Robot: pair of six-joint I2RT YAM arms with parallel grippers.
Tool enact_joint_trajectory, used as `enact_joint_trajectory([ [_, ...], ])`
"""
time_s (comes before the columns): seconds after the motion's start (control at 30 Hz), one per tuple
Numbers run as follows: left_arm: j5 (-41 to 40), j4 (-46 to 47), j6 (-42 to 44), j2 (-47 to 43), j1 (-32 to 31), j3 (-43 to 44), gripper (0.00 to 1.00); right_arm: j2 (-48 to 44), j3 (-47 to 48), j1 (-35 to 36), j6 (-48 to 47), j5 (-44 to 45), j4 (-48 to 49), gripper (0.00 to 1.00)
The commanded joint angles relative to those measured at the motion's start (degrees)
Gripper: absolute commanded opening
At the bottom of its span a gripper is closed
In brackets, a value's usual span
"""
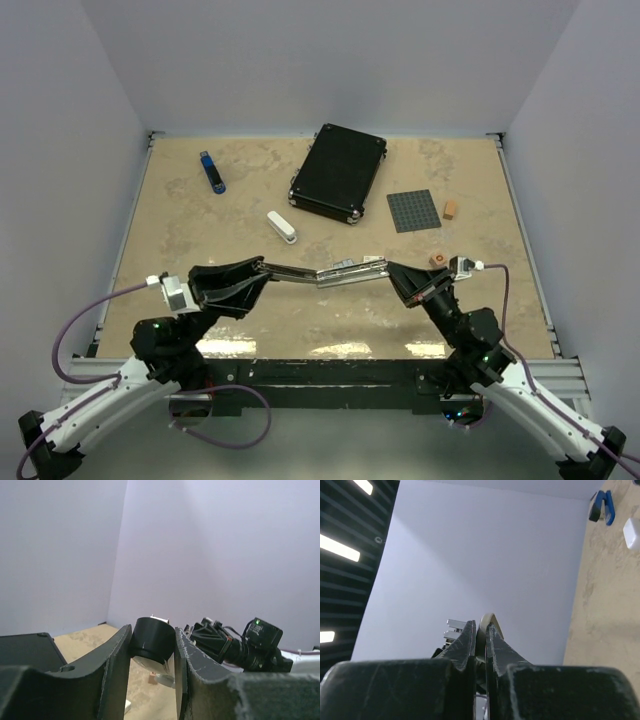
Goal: Load the staples into the stapler
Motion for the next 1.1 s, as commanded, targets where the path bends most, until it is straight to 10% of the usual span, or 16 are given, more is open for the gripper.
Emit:
enact_joint_trajectory([
  [0.0,-17.4,24.6,0.2,0.4,1.8,0.5,0.00,0.6,-6.3,-1.1,7.5,5.6,0.5,0.00],
  [0.47,-18.3,49.7,0.7,17.5,1.8,5.0,0.00,15.4,-4.9,-1.2,3.9,0.9,2.8,0.48],
  [0.7,-16.6,40.1,-0.2,18.1,1.7,6.9,0.00,23.0,7.1,-1.1,-36.3,-4.9,6.5,0.83],
  [0.8,-15.4,36.6,-1.4,17.2,1.7,6.8,0.00,29.4,12.5,-1.1,-52.1,-21.1,14.4,0.91],
  [1.07,-9.8,32.6,-4.3,18.0,1.7,8.1,0.00,45.4,25.1,-0.9,-67.0,-48.1,19.9,0.97],
])
